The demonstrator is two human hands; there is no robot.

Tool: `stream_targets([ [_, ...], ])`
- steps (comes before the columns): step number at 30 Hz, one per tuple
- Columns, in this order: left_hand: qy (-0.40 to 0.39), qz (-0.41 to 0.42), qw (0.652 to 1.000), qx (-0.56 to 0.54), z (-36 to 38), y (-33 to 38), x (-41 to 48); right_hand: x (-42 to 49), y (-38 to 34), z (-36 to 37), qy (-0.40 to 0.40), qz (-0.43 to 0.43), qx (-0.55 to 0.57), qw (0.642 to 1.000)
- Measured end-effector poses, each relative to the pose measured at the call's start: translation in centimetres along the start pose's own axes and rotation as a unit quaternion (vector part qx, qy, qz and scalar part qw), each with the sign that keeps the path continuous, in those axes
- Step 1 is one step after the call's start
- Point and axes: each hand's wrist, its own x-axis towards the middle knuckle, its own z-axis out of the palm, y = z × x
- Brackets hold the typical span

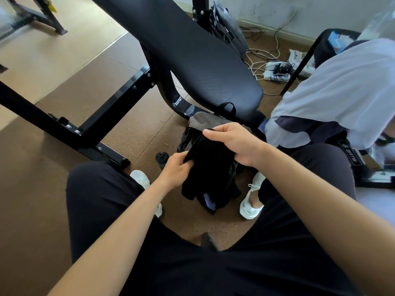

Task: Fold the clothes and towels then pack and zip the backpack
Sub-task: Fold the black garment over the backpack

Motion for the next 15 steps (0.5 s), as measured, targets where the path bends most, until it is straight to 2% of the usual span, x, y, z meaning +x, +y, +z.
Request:
stream_targets([
  [3,0.043,-0.04,0.998,-0.015,-2.2,-0.4,0.5,-0.4,0.7,-1.8,-0.006,0.008,-0.014,1.0],
  [6,0.117,-0.064,0.989,-0.063,-3.3,0.3,0.7,-0.8,1.7,-3.3,-0.049,0.007,-0.119,0.992],
  [10,0.219,-0.03,0.964,-0.149,-4.3,1.8,0.3,-0.9,3.7,-4.3,-0.108,0.011,-0.33,0.938],
  [13,0.273,0.0,0.941,-0.2,-5.2,2.9,-0.2,-0.2,5.7,-4.9,-0.07,-0.009,-0.458,0.886],
  [15,0.308,0.0,0.921,-0.237,-6.1,3.8,-0.3,0.3,7.1,-5.5,-0.039,-0.007,-0.501,0.865],
])
